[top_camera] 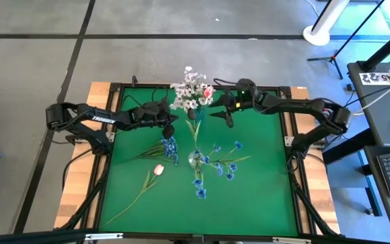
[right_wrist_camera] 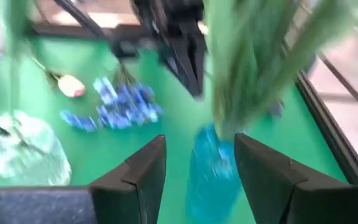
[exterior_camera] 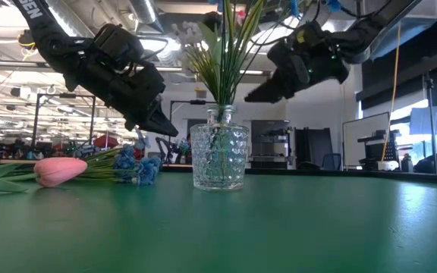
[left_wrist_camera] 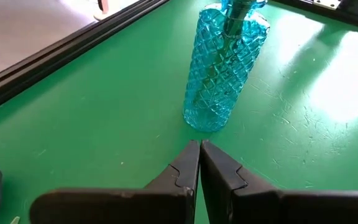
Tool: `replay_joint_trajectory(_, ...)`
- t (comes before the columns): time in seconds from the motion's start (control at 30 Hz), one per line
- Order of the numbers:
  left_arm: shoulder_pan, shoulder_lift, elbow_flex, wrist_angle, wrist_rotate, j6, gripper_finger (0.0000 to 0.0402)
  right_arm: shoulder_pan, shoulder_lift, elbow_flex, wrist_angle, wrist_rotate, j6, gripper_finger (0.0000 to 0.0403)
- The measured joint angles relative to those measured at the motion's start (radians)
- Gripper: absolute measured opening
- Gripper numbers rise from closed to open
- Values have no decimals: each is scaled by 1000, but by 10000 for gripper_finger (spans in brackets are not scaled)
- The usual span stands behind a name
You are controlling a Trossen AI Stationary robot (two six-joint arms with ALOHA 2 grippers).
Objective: Sort flowers into vase by color
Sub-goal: Put the black tulip into the transparent vase
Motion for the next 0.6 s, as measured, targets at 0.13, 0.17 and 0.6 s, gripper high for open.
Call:
replay_joint_trajectory(0.13,0,-13,0,-33,0,1,11,0,-53,0,-154,74,-23,188)
replay_joint_trajectory(0.17,0,-25,1,-60,0,2,11,0,-68,0,-181,72,-21,188)
replay_joint_trajectory(0.6,6,-217,295,-920,-237,-62,12,0,-359,-1,-438,192,22,188)
